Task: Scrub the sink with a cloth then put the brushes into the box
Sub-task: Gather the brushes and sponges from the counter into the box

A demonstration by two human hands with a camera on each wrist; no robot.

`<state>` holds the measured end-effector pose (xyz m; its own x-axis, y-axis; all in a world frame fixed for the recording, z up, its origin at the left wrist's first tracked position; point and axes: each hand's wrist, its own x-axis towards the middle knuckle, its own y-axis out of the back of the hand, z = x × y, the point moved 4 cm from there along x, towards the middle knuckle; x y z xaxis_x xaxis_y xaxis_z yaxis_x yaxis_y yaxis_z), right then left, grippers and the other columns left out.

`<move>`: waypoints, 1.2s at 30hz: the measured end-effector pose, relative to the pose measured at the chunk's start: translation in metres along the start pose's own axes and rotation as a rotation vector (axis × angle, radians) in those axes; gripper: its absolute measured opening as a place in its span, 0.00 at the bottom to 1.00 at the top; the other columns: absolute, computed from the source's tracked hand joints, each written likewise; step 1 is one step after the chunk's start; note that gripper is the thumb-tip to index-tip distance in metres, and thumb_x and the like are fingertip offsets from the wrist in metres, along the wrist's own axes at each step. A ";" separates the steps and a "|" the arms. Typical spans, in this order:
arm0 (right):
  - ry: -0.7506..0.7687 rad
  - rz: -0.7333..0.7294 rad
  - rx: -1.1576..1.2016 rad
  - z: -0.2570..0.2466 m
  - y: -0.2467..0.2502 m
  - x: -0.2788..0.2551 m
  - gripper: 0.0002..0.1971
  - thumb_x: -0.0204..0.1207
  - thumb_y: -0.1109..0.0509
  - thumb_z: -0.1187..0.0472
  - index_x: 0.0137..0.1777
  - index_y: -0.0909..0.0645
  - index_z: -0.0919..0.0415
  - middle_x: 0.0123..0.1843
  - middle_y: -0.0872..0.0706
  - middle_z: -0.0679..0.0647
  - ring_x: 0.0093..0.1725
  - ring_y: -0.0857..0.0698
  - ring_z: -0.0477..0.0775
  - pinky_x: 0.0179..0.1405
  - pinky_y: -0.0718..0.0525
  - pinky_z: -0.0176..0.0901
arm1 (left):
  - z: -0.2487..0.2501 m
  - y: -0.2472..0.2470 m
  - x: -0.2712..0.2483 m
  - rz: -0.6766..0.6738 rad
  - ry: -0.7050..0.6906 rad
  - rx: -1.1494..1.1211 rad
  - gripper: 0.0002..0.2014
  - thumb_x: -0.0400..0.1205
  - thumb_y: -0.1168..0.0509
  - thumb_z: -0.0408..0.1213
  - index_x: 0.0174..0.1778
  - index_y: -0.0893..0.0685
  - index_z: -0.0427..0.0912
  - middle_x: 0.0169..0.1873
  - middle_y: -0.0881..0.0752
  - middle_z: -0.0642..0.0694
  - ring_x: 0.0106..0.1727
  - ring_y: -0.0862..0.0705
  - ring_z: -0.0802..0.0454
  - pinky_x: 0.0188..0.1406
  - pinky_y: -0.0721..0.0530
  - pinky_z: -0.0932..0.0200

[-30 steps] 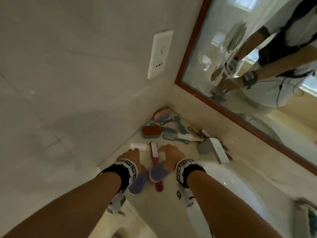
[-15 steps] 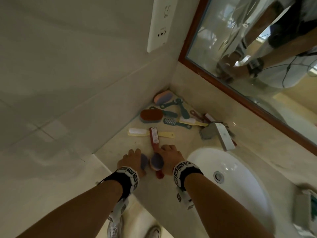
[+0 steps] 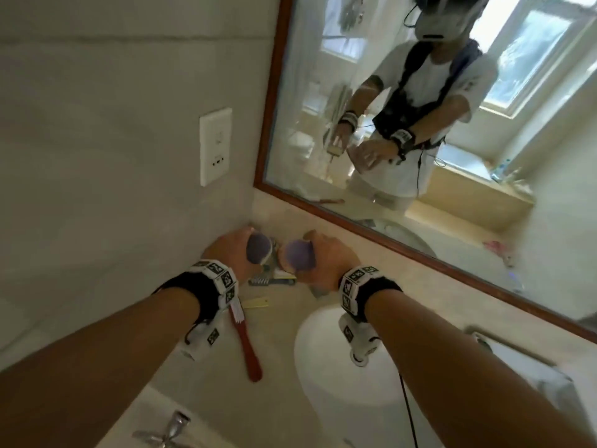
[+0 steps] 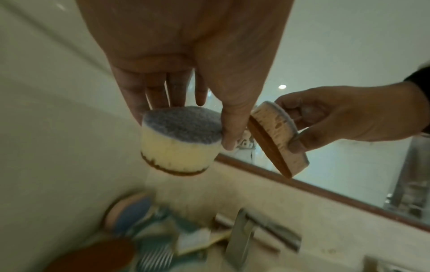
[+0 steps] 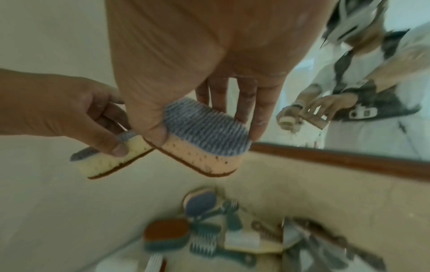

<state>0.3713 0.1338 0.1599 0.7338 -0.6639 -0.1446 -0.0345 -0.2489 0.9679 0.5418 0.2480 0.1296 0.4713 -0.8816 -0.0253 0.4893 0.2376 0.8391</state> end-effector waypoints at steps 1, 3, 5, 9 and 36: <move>-0.013 0.056 0.011 0.006 0.023 -0.009 0.40 0.62 0.24 0.39 0.72 0.33 0.51 0.64 0.18 0.53 0.61 0.17 0.60 0.57 0.16 0.54 | 0.019 0.013 0.004 0.016 -0.035 0.027 0.32 0.71 0.27 0.50 0.71 0.27 0.51 0.63 0.18 0.46 0.61 0.18 0.41 0.56 0.21 0.52; -0.027 0.138 0.027 0.014 0.061 -0.026 0.37 0.62 0.25 0.39 0.69 0.32 0.51 0.62 0.17 0.53 0.59 0.17 0.59 0.55 0.15 0.55 | 0.052 0.038 0.011 0.046 -0.092 0.079 0.35 0.69 0.25 0.51 0.72 0.29 0.52 0.65 0.20 0.46 0.63 0.19 0.41 0.60 0.20 0.49; -0.033 0.246 0.036 0.025 0.102 -0.047 0.33 0.63 0.26 0.40 0.66 0.31 0.51 0.59 0.17 0.53 0.56 0.16 0.59 0.52 0.15 0.53 | 0.092 0.063 0.015 0.098 -0.162 0.101 0.35 0.68 0.24 0.51 0.70 0.29 0.52 0.65 0.20 0.46 0.62 0.19 0.42 0.59 0.20 0.49; -0.034 0.428 0.021 0.052 0.172 -0.096 0.31 0.65 0.24 0.41 0.65 0.27 0.53 0.58 0.18 0.53 0.53 0.17 0.58 0.49 0.17 0.51 | 0.175 0.096 0.015 0.147 -0.295 0.156 0.37 0.67 0.23 0.53 0.70 0.29 0.51 0.64 0.19 0.45 0.62 0.18 0.42 0.58 0.20 0.52; -0.568 0.397 0.018 0.436 0.186 -0.430 0.38 0.62 0.19 0.41 0.71 0.29 0.46 0.64 0.21 0.48 0.59 0.20 0.52 0.60 0.17 0.52 | 0.587 -0.216 -0.072 -0.183 -0.783 0.179 0.35 0.61 0.25 0.57 0.64 0.26 0.57 0.57 0.18 0.53 0.58 0.16 0.45 0.57 0.17 0.48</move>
<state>-0.2464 0.0652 0.3121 0.1941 -0.9723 0.1300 -0.2419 0.0810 0.9669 -0.0287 0.0204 0.2689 -0.2846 -0.9450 0.1610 0.3536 0.0527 0.9339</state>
